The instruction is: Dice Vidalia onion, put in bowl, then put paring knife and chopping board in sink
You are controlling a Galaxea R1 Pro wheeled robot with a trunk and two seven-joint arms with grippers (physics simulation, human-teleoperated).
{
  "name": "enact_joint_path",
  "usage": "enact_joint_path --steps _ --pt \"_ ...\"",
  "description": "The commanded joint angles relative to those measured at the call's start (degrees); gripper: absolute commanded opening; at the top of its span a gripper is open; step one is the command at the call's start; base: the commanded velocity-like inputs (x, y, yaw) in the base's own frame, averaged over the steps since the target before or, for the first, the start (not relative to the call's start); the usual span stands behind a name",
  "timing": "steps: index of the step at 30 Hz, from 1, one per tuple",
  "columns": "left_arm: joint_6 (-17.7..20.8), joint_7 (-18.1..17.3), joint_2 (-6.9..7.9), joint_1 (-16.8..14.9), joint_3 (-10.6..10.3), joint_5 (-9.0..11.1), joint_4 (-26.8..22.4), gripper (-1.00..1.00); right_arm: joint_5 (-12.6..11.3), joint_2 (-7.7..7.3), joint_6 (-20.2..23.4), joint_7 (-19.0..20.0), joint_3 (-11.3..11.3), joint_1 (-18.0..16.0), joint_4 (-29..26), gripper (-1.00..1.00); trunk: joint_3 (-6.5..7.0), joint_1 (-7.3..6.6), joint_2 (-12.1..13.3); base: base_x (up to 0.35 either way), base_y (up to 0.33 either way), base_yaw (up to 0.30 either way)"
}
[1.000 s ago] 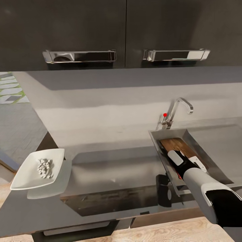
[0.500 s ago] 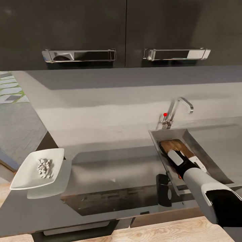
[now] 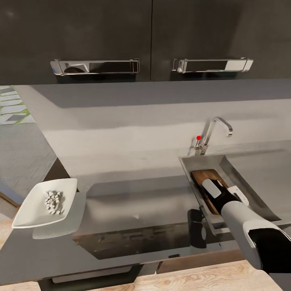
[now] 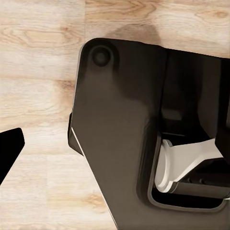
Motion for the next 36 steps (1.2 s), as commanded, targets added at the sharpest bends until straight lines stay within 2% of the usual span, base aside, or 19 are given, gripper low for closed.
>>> enact_joint_path --steps 1,4,7,9,11,13,15,18,19,20,22,24,25,26,27,29,32,36 --pt "0.0 -0.5 -0.06 0.0 0.2 0.5 -0.1 1.0 -0.5 -0.24 -0.2 -0.2 0.5 0.0 -1.2 1.0 -0.1 0.04 -0.1 0.0 0.0 0.0" --pt "0.0 -0.5 -0.06 0.0 0.2 0.5 -0.1 1.0 -0.1 -0.85 1.2 -0.3 0.6 0.0 -5.2 1.0 -0.1 0.04 -0.1 0.0 0.0 0.0" --pt "0.1 -0.5 -0.05 0.0 0.2 0.5 -0.1 1.0 0.0 -2.13 5.6 -0.3 0.7 0.0 -8.6 1.0 -0.1 0.04 -0.1 0.0 0.0 0.0" --pt "0.1 -0.5 -0.06 0.0 0.2 0.5 -0.1 1.0 0.0 -3.46 11.8 -0.2 0.7 0.0 -12.9 1.0 -0.1 0.04 -0.1 0.0 0.0 0.0" --pt "0.1 -0.5 -0.06 0.0 0.2 0.6 -0.1 1.0 0.1 -4.35 15.9 -0.1 0.8 0.0 -16.0 1.0 -0.1 0.04 -0.1 0.0 0.0 0.0" --pt "0.1 -0.5 -0.06 0.0 0.2 0.6 0.0 1.0 0.1 -4.7 18.5 0.5 0.8 0.0 -18.0 1.0 -0.1 0.04 -0.1 0.0 0.0 0.0" --pt "0.1 -0.5 -0.06 0.0 0.2 0.6 0.0 1.0 0.1 -4.95 22.1 2.6 0.8 0.0 -19.7 1.0 -0.1 0.04 -0.1 0.0 0.0 0.0" --pt "0.1 -0.5 -0.06 0.0 0.2 0.6 0.0 1.0 0.1 -5.83 27.8 11.0 0.8 0.0 -20.7 1.0 -0.1 0.04 -0.1 0.0 0.0 0.0" --pt "0.1 -0.5 -0.06 0.0 0.2 0.6 0.0 1.0 0.1 -6.47 29.8 14.8 0.8 0.0 -20.9 1.0 -0.1 0.04 -0.1 0.0 0.0 0.0" --pt "0.1 -0.5 -0.06 0.0 0.2 0.6 0.0 1.0 0.1 -7.4 32.7 20.8 0.9 0.0 -21.0 1.0 -0.1 0.04 -0.1 0.0 0.0 0.0" --pt "0.1 -0.5 -0.06 0.0 0.2 0.6 0.0 1.0 0.8 -8.11 36.0 28.6 0.9 0.0 -21.0 1.0 -0.1 0.04 -0.1 -0.002 0.0 0.0" --pt "0.1 -0.5 -0.06 0.0 0.2 0.6 0.0 1.0 3.7 -8.48 38.0 35.3 1.1 0.0 -21.1 1.0 -0.1 0.04 -0.1 -0.054 0.0 0.0" --pt "0.1 -0.5 -0.06 0.0 0.2 0.6 0.0 1.0 6.0 -8.5 38.5 38.3 1.2 0.0 -21.1 1.0 -0.1 0.04 -0.1 -0.119 0.0 0.0" --pt "0.1 -0.5 -0.06 0.0 0.2 0.6 0.0 1.0 9.7 -8.45 39.0 42.0 1.3 0.0 -21.0 1.0 -0.1 0.04 -0.1 -0.175 0.0 0.0" --pt "0.1 -0.5 -0.06 0.0 0.2 0.6 0.0 1.0 11.8 -8.37 39.2 44.0 1.3 0.0 -21.0 1.0 -0.1 0.04 -0.1 -0.203 0.0 0.0" --pt "0.1 -0.5 -0.04 0.0 0.2 0.6 0.0 1.0 14.0 -8.24 39.5 46.9 1.4 0.0 -20.9 1.0 -0.1 0.04 -0.1 -0.244 0.0 0.0" --pt "0.1 -0.5 -0.06 0.0 0.2 0.6 0.0 1.0 15.1 -8.19 39.6 48.8 1.4 0.0 -20.9 1.0 -0.1 0.04 -0.1 -0.299 0.0 0.0" --pt "0.1 -0.5 -0.05 0.0 0.2 0.6 0.0 1.0 15.5 -8.17 39.6 49.3 1.4 0.0 -20.9 1.0 -0.1 0.04 -0.1 -0.323 0.0 0.0"
